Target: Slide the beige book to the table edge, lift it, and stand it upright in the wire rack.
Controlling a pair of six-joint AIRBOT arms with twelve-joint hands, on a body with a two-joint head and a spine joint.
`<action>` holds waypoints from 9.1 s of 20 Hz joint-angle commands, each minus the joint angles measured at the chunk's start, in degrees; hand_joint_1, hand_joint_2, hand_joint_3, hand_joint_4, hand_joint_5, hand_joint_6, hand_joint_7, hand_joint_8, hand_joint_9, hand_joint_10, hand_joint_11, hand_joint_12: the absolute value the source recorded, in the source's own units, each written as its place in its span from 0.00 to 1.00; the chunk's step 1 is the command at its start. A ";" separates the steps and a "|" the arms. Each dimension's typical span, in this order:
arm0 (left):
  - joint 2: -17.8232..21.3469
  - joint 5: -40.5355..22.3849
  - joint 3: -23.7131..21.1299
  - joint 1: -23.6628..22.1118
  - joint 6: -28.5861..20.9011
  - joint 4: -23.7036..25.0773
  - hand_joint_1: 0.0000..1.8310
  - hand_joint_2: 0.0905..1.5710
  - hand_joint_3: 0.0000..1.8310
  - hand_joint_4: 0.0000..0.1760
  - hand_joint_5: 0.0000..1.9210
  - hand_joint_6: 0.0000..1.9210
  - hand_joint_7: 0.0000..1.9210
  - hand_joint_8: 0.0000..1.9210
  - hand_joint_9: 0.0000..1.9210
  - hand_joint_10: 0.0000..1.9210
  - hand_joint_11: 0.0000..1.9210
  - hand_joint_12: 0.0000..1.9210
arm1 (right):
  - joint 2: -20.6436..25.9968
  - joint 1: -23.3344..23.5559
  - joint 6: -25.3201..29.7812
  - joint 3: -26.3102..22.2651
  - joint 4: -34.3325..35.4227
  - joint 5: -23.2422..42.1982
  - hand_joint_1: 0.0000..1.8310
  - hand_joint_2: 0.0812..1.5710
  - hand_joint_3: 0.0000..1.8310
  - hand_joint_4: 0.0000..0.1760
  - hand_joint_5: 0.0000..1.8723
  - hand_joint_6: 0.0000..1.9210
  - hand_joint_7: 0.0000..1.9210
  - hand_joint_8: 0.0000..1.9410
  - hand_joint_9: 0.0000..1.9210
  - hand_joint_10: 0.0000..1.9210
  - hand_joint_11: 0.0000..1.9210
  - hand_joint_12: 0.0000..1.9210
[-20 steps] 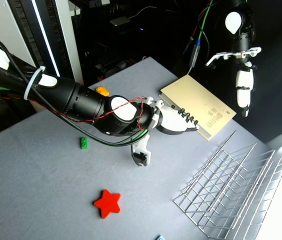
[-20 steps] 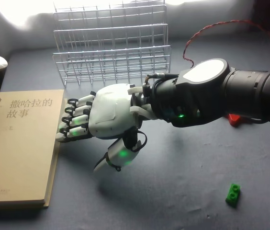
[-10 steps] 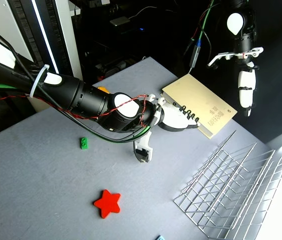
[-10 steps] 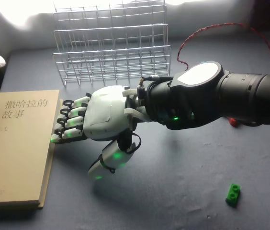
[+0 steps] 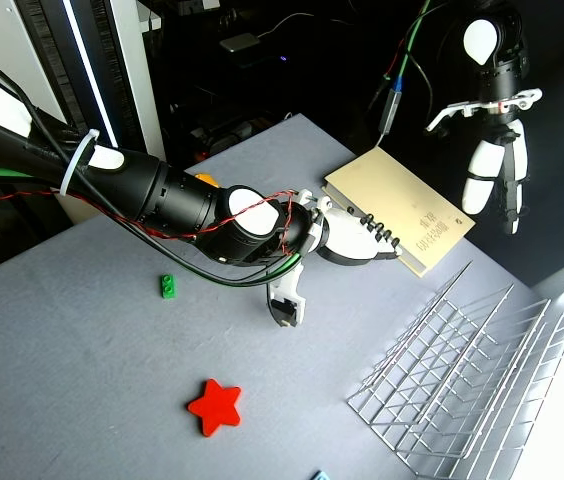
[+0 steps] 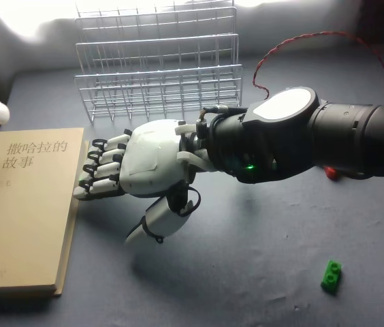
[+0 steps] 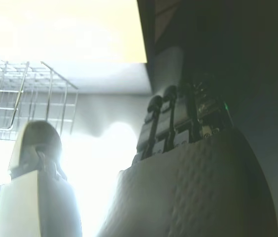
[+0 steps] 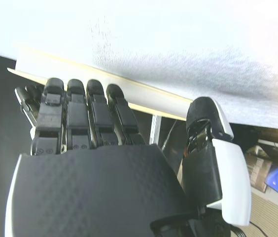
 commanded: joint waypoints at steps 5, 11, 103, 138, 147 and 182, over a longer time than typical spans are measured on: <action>-0.04 2.87 1.90 -2.58 -0.29 4.05 0.47 0.70 0.01 0.00 0.00 0.00 0.00 0.00 0.00 0.00 0.00 0.00 | -0.21 0.83 0.08 0.14 2.55 -0.04 0.00 0.73 0.00 0.00 0.00 0.00 0.00 0.00 0.00 0.00 0.00 0.00; -0.13 1.03 3.84 -2.50 -0.29 4.05 0.50 0.72 0.01 0.00 0.00 0.00 0.00 0.00 0.00 0.00 0.00 0.00 | -0.59 1.14 1.76 0.12 2.55 -0.08 0.00 0.73 0.00 0.00 0.00 0.00 0.00 0.00 0.00 0.00 0.00 0.00; -6.17 -2.07 12.93 17.21 -0.29 -39.64 0.51 0.80 0.00 0.00 0.09 0.01 0.14 0.00 0.14 0.01 0.00 0.44 | 56.54 -1.92 9.70 -52.07 -3.61 -7.48 0.00 0.72 0.00 0.00 0.02 0.00 0.00 0.00 0.00 0.00 0.00 0.00; -9.04 -0.49 18.42 9.31 -0.29 -43.51 0.65 0.73 0.00 0.01 0.43 0.61 0.48 0.60 0.47 0.31 0.28 0.65 | 80.88 -6.27 17.17 -60.99 -3.62 -3.93 0.00 0.72 0.00 0.00 0.02 0.00 0.01 0.00 0.00 0.00 0.00 0.00; -5.41 0.80 15.61 0.87 -0.29 -41.73 0.65 0.74 0.00 0.06 0.42 0.64 0.47 0.60 0.46 0.30 0.26 0.65 | 85.16 -6.80 19.04 -64.20 -3.92 -5.39 0.00 0.72 0.00 0.00 0.02 0.00 0.01 0.00 0.00 0.00 0.00 0.00; 8.11 22.40 -6.98 -23.56 7.75 -32.09 0.65 0.74 0.00 0.00 0.41 0.63 0.49 0.60 0.48 0.32 0.27 0.65 | 84.62 -0.86 16.38 -65.91 -4.65 -3.39 0.00 0.71 0.00 0.00 0.00 0.00 0.00 0.00 0.00 0.00 0.00 0.00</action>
